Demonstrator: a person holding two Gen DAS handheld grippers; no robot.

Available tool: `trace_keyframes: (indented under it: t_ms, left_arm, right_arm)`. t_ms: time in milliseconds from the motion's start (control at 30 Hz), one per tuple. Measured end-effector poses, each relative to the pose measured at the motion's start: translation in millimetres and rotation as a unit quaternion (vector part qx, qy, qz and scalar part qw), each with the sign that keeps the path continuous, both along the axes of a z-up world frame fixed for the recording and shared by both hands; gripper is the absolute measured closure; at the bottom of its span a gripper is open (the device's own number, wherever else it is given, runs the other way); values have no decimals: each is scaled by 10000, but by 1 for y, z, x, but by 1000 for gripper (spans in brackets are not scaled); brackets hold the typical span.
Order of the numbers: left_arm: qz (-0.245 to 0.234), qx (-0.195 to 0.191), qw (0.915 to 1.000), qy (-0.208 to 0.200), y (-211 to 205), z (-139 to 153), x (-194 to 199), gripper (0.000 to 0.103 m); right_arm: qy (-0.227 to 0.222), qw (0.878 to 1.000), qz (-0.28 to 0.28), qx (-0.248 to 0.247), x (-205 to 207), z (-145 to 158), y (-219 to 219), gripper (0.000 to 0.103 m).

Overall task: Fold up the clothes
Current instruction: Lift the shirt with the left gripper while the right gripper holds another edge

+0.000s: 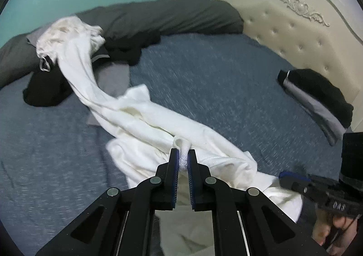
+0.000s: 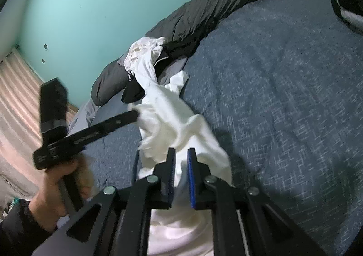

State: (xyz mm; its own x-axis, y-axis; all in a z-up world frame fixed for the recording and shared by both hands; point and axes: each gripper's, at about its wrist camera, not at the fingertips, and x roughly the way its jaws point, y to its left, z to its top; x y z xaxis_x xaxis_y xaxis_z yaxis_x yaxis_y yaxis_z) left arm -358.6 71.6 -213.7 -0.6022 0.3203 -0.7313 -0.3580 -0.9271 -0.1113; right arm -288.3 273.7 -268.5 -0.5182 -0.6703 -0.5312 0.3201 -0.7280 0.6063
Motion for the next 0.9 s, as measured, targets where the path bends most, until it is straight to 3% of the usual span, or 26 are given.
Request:
trace_keyframes:
  t_ms: [100,333,533,600,700,767,833,867,900]
  left_arm:
    - [32,-92,9999,97,-13,22,11,95]
    - [102,-152,9996,221,-45,64,33,96]
    - [201,-49,9995,225,-64,79,53,96]
    - [225,-10,9995,208,-69,81,59,96]
    - [285,67,9993,221,-79,85,68,96]
    - [339,139,9990,240,-86,88,74,96]
    - [388,187,9987,266,-94,92,78,96]
    - [418,209,9985,284,-99,94,82,96]
    - [452,237,9982,304,-104,97,84,96]
  right_arm:
    - [175,9998,-68,62,4,14,2,73]
    - [328,9980,519,122,44,38,-28,72]
    - [412,9941,887,478,84,45,-81,56]
    - [416,9938,784,665,86,44,-94,42]
    - [213,9925,719,964,79,35,-114,41]
    - [248,9888,737,1276,74,27,-126,44]
    - [165,9866,731,1450,69,19,-129,65]
    - [98,9858,724,1509,66,15,-129,82]
    - [67,9853,725,1544,65,12,-128,89]
